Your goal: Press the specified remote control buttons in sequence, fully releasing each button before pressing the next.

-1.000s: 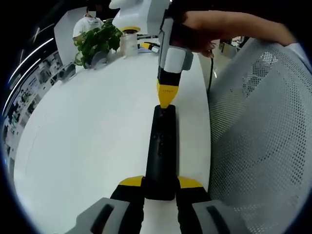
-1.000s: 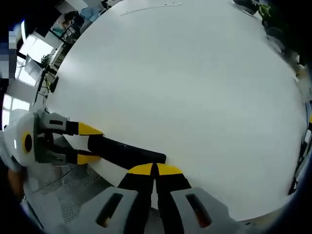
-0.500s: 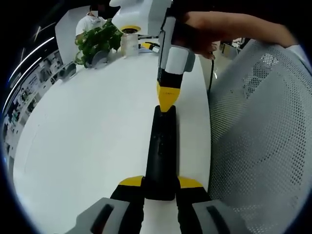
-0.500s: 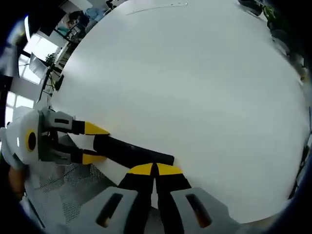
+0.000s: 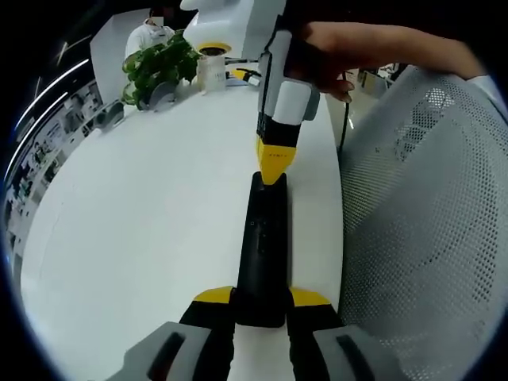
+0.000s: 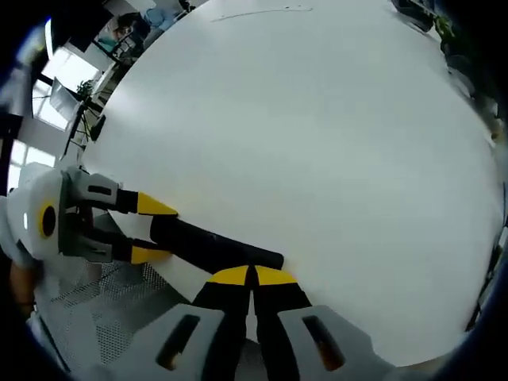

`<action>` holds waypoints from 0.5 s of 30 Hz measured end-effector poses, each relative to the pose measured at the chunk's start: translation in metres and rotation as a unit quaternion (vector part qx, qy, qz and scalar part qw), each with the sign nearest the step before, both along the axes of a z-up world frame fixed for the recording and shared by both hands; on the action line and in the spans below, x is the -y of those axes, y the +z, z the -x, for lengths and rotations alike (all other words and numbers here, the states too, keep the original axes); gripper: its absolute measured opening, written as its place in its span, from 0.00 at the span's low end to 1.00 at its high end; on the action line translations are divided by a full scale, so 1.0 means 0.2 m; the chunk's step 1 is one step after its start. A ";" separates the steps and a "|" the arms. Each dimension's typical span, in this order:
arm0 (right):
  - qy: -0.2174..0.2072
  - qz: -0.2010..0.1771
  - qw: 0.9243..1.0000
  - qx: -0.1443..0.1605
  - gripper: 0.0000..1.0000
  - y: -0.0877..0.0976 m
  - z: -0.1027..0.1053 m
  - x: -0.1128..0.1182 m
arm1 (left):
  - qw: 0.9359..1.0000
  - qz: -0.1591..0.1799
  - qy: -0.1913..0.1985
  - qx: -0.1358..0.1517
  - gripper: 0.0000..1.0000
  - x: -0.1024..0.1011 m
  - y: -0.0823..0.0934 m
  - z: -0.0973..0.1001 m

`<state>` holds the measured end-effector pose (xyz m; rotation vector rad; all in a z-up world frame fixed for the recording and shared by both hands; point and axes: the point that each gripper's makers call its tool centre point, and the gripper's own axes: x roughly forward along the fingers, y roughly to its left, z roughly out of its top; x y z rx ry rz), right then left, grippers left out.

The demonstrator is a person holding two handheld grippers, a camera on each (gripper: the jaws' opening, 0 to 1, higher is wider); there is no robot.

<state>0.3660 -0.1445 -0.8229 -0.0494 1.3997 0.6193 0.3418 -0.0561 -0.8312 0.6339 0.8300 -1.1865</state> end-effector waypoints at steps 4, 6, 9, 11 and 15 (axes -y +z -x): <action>-0.009 -0.008 1.000 -0.003 0.00 0.00 0.00 0.00 | 1.000 0.000 0.000 0.000 0.25 0.00 0.00 0.00; -0.010 -0.010 1.000 -0.004 0.00 0.00 0.00 0.00 | 1.000 0.000 0.000 0.001 0.25 0.00 0.00 0.00; -0.009 -0.011 1.000 -0.004 0.00 0.00 0.00 0.00 | 1.000 0.000 0.000 0.001 0.25 0.00 0.00 0.00; -0.008 -0.010 1.000 -0.002 0.00 0.00 0.00 0.00 | 1.000 0.000 0.000 0.001 0.25 0.00 0.00 0.00; -0.007 -0.009 1.000 -0.002 0.00 0.00 0.00 0.00 | 1.000 0.000 -0.001 0.001 0.25 0.00 0.00 0.00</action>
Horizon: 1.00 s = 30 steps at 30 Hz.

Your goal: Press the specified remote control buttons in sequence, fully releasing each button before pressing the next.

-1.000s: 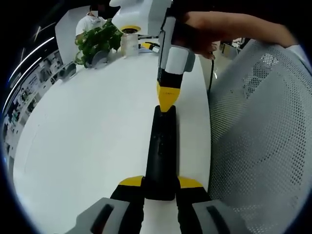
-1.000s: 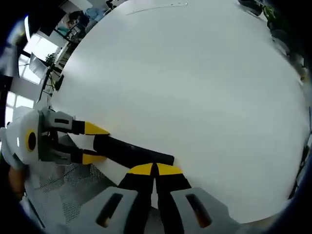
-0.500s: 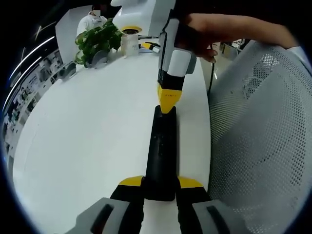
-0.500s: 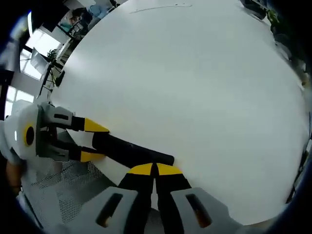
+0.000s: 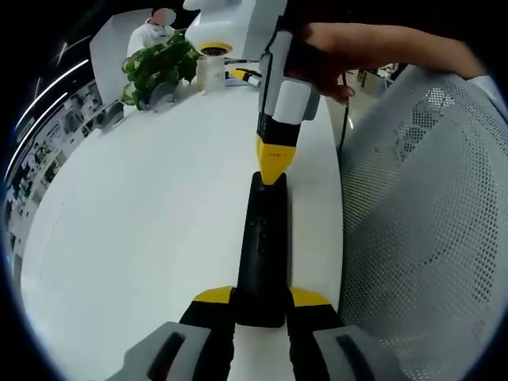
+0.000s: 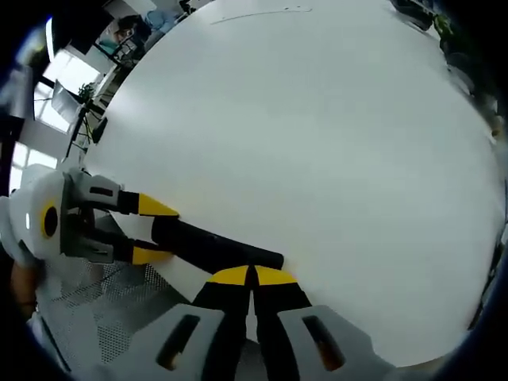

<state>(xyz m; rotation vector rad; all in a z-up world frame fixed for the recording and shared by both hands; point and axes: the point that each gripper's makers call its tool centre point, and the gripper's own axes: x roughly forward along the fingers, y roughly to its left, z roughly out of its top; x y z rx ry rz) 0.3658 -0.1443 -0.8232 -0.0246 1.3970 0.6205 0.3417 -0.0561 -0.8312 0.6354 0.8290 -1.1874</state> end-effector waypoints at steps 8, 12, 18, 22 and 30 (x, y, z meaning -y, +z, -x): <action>0.000 0.000 1.000 -0.002 0.00 0.00 0.00 0.00 | 1.000 0.000 0.000 0.000 0.25 0.00 0.00 0.00; -0.003 -0.004 1.000 -0.007 0.00 0.00 0.00 0.00 | 1.000 0.000 0.000 0.000 0.25 0.00 0.00 0.00; -0.011 -0.008 1.000 -0.012 0.00 0.00 0.00 0.00 | 1.000 0.000 0.000 0.000 0.25 0.00 0.00 0.00; -0.012 -0.005 1.000 -0.013 0.00 0.00 0.00 0.00 | 1.000 0.000 0.000 0.001 0.25 0.00 0.00 0.00; -0.018 -0.004 1.000 -0.020 0.00 0.00 0.00 0.00 | 1.000 0.000 0.000 0.000 0.25 0.00 0.00 0.00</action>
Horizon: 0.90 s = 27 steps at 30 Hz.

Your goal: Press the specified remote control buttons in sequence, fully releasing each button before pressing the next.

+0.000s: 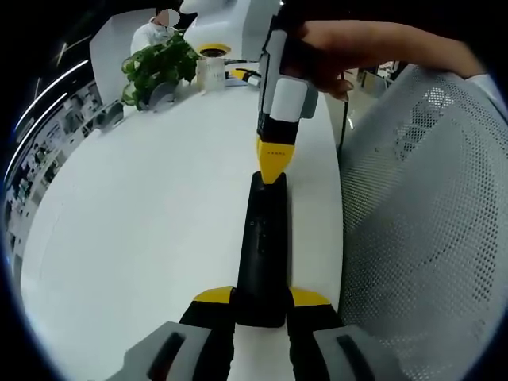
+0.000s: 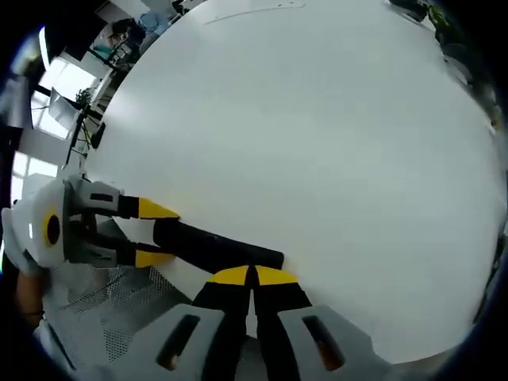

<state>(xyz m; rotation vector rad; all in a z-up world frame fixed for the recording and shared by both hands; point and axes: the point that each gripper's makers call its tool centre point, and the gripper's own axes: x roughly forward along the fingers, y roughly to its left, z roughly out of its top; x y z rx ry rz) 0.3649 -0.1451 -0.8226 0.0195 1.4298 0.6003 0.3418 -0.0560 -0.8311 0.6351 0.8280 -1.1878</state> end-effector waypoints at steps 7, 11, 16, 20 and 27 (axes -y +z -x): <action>-0.019 -0.013 1.000 0.003 0.00 0.03 -0.02 0.00 | 1.000 0.001 0.001 0.000 0.25 0.00 0.00 0.00; -0.015 0.001 1.000 -0.005 0.00 0.01 0.00 0.01 | 1.000 0.001 0.001 0.000 0.25 0.00 0.00 0.00; -0.004 0.012 1.000 -0.001 0.00 0.00 0.00 0.02 | 1.000 0.001 0.001 -0.001 0.25 0.00 0.00 0.00; 0.000 0.007 1.000 -0.001 0.00 0.00 0.00 0.00 | 1.000 0.001 0.001 -0.001 0.25 0.00 0.00 0.00; 0.024 0.020 0.999 0.012 0.00 0.00 0.01 0.00 | 1.000 0.002 0.001 -0.001 0.25 0.00 0.00 0.00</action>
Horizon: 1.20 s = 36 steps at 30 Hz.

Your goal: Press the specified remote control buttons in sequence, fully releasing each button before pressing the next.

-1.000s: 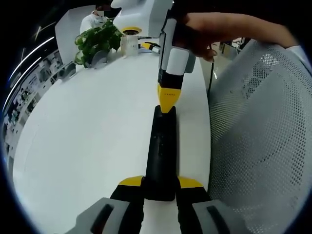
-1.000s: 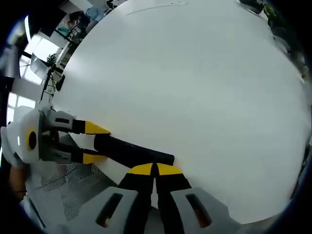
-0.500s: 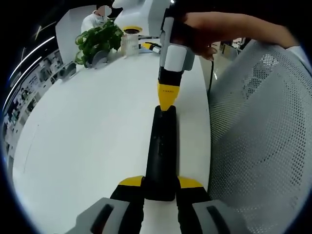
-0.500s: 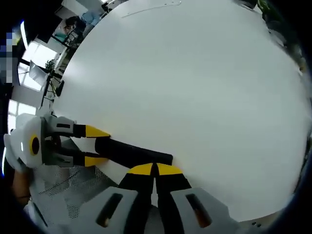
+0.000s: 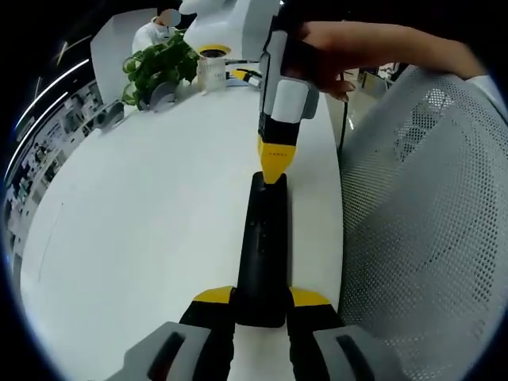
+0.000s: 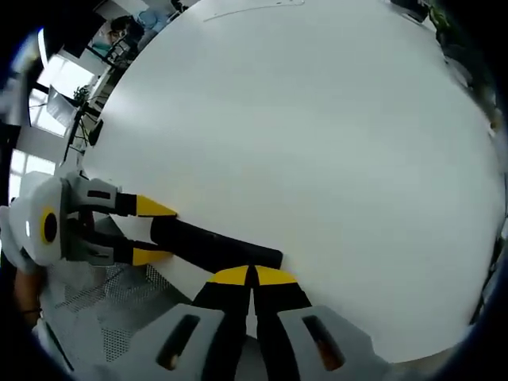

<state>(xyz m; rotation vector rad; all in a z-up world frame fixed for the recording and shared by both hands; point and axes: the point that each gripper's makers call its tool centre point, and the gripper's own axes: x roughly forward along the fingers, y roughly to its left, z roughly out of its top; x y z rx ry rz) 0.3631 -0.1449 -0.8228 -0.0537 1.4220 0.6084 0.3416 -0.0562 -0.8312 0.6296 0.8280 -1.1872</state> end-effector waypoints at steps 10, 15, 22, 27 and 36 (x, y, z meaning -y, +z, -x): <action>0.005 0.000 1.000 0.004 0.00 -0.01 -0.01 0.01 | 1.000 0.001 0.001 -0.001 0.25 0.00 0.00 0.00; -0.021 -0.012 1.000 -0.010 0.00 -0.01 -0.01 0.01 | 1.000 0.001 -0.002 0.001 0.25 0.00 0.00 0.00; -0.036 -0.018 0.999 -0.023 0.00 0.00 -0.01 0.01 | 1.000 0.003 -0.006 0.003 0.24 0.00 0.00 0.00; -0.031 -0.038 0.998 -0.029 0.00 0.01 0.01 -0.04 | 1.000 0.003 -0.008 0.003 0.24 0.00 0.00 0.00; -0.031 -0.050 0.998 -0.032 0.00 0.01 0.01 -0.06 | 1.000 0.005 -0.014 0.003 0.24 0.01 0.00 0.01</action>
